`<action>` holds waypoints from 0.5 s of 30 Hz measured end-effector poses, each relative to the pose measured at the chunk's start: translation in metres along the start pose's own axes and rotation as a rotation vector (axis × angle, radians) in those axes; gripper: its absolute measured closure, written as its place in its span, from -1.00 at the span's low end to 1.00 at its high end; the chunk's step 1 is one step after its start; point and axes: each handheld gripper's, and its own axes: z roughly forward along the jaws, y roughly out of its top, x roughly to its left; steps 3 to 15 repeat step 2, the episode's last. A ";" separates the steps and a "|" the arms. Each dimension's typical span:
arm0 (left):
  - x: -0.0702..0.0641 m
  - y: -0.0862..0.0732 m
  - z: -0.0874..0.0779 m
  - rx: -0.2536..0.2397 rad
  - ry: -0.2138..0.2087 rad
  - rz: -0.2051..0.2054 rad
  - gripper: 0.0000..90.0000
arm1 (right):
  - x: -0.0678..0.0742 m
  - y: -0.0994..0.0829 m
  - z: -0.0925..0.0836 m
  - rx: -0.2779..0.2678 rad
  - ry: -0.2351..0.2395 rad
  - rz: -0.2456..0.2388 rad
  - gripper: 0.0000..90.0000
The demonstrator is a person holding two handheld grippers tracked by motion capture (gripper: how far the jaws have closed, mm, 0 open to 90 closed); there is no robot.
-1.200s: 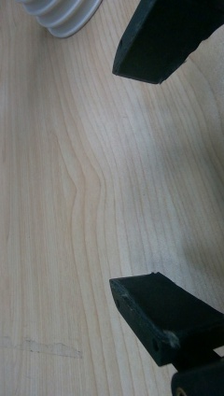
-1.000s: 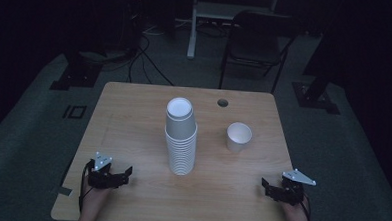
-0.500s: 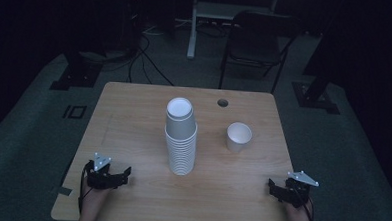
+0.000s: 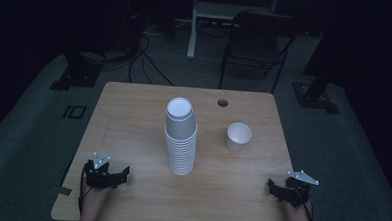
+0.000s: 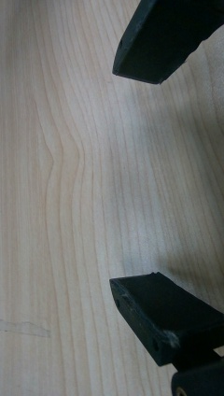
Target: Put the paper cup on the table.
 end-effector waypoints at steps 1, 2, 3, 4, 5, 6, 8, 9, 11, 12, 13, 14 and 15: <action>0.000 0.000 0.000 0.004 -0.001 -0.001 -0.95 | 0.000 0.000 0.000 0.000 0.000 0.000 -0.77; 0.000 0.000 0.000 0.005 0.000 -0.003 -0.95 | 0.000 0.000 0.000 0.000 0.000 0.000 -0.77; 0.000 0.000 0.000 0.005 0.000 -0.003 -0.95 | 0.000 0.000 0.000 0.000 0.000 0.000 -0.77; 0.000 0.000 0.000 0.005 0.000 -0.003 -0.95 | 0.000 0.000 0.000 0.000 0.000 0.000 -0.77; 0.000 0.000 0.000 0.005 0.000 -0.003 -0.95 | 0.000 0.000 0.000 0.000 0.000 0.000 -0.77; 0.000 0.000 0.000 0.005 0.000 -0.003 -0.95 | 0.000 0.000 0.000 0.000 0.000 0.000 -0.77; 0.000 0.000 0.000 0.005 0.000 -0.003 -0.95 | 0.000 0.000 0.000 0.000 0.000 0.000 -0.77; 0.000 0.000 0.000 0.005 0.000 -0.003 -0.95 | 0.000 0.000 0.000 0.000 0.000 0.000 -0.77; 0.000 0.000 0.000 0.005 0.000 -0.003 -0.95 | 0.000 0.000 0.000 0.000 0.000 0.000 -0.77; 0.000 0.000 0.000 0.005 0.000 -0.003 -0.95 | 0.000 0.000 0.000 0.000 0.000 0.000 -0.77; 0.000 0.000 0.000 0.005 0.000 -0.003 -0.95 | 0.000 0.000 0.000 0.000 0.000 0.000 -0.77; 0.000 0.000 0.000 0.005 0.000 -0.003 -0.95 | 0.000 0.000 0.000 0.000 0.000 0.000 -0.77; 0.000 0.000 0.000 0.005 0.000 -0.003 -0.95 | 0.000 0.000 0.000 0.000 0.000 0.000 -0.77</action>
